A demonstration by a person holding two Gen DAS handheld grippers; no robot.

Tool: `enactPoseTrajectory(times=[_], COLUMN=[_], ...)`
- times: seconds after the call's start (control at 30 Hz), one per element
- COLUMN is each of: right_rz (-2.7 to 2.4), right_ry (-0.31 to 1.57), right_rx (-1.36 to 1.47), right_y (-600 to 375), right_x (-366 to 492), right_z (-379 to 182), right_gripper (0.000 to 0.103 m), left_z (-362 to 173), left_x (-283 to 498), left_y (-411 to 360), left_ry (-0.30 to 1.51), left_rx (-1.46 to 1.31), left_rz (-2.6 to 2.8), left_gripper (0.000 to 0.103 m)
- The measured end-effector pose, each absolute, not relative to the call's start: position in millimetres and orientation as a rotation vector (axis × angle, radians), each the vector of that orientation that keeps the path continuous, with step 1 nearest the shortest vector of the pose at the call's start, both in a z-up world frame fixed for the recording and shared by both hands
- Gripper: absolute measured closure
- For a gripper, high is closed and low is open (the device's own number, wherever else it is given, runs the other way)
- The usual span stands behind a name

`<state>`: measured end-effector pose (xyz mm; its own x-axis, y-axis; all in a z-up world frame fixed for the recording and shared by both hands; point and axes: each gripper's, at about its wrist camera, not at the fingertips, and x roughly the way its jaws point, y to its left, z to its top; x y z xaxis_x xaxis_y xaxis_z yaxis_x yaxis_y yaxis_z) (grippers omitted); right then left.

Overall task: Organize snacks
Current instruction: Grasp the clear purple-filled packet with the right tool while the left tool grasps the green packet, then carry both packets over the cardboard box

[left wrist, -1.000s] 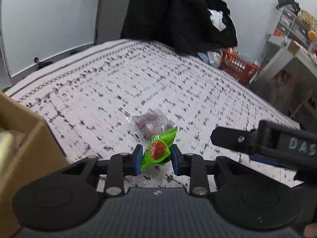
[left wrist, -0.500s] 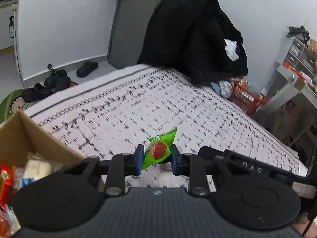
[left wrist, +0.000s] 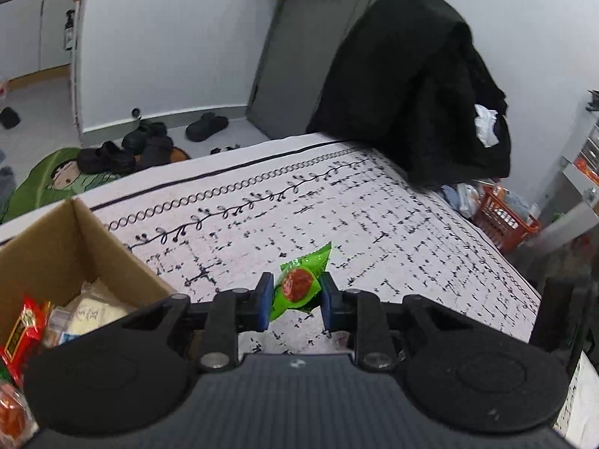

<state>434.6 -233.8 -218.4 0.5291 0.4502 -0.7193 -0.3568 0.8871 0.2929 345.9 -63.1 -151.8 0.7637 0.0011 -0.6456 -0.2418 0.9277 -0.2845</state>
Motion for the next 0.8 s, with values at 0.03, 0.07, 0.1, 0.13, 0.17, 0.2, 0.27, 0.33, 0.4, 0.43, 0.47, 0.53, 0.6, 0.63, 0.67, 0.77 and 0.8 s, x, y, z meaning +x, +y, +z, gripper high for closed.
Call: enactPoseTrajectory(times=[0.03,0.07,0.1,0.13,0.17,0.2,0.27,0.33,0.4,0.43,0.47,0.53,0.6,0.63,0.67,0.77,0.8], right_rz=[0.483,0.482,0.483,0.480,0.476,0.473,0.473,0.470,0.467,0.465,0.464,0.464,0.467,0.466,0.465,0.476,0.480], right_ry=[0.900,0.906,0.906,0.907,0.909,0.910,0.907,0.898,0.888,0.884,0.880,0.873,0.860,0.849,0.834,0.799,0.788], right_rx=[0.133,0.141,0.139,0.135,0.133,0.133,0.137,0.142,0.148,0.151,0.156,0.163,0.159,0.150,0.141,0.151,0.154], right_y=[-236.1,-238.0,-238.5,-239.2,-239.3,-239.1,-240.2,-242.3,-244.4,-245.0,-245.7,-247.3,-247.8,-247.3,-246.9,-247.6,-247.9], right_x=[435.4,435.6,435.3,434.9,433.8,433.1,432.0,430.4,427.6,428.8,429.6,427.2,423.7,421.3,418.3,411.3,408.6], right_z=[-218.2,-218.1,-217.7,-217.3,-217.2,-216.1,-213.2,-207.9,-201.9,-200.5,-198.3,-192.8,-186.4,-182.3,-177.0,-163.1,-158.3], right_gripper=[0.064,0.066,0.066,0.066,0.066,0.066,0.067,0.067,0.067,0.067,0.067,0.067,0.067,0.067,0.067,0.067,0.067], left_z=[-153.5,-154.8,-155.8,-156.3,-156.8,-157.0,-157.4,-157.0,-155.1,-153.4,-151.6,-146.9,-140.6,-137.5,-133.7,-122.0,-118.2], left_x=[346.9,347.5,348.4,348.7,349.1,349.4,349.8,350.3,349.3,348.5,347.4,344.8,341.9,340.6,338.7,332.7,330.0], left_y=[-62.7,-62.6,-62.3,-62.3,-62.6,-62.7,-63.7,-65.1,-66.0,-66.4,-66.2,-65.9,-65.5,-65.7,-65.7,-65.8,-65.4], left_ry=[0.697,0.701,0.703,0.704,0.704,0.705,0.707,0.708,0.705,0.702,0.698,0.692,0.684,0.680,0.675,0.657,0.652], left_rx=[-0.368,-0.369,-0.368,-0.366,-0.363,-0.362,-0.361,-0.357,-0.354,-0.353,-0.352,-0.350,-0.349,-0.348,-0.348,-0.340,-0.337], left_rz=[0.140,0.141,0.141,0.140,0.139,0.137,0.134,0.131,0.130,0.129,0.130,0.131,0.132,0.133,0.133,0.137,0.138], left_gripper=[0.079,0.079,0.079,0.079,0.079,0.079,0.079,0.079,0.079,0.079,0.079,0.079,0.079,0.079,0.079,0.079,0.079])
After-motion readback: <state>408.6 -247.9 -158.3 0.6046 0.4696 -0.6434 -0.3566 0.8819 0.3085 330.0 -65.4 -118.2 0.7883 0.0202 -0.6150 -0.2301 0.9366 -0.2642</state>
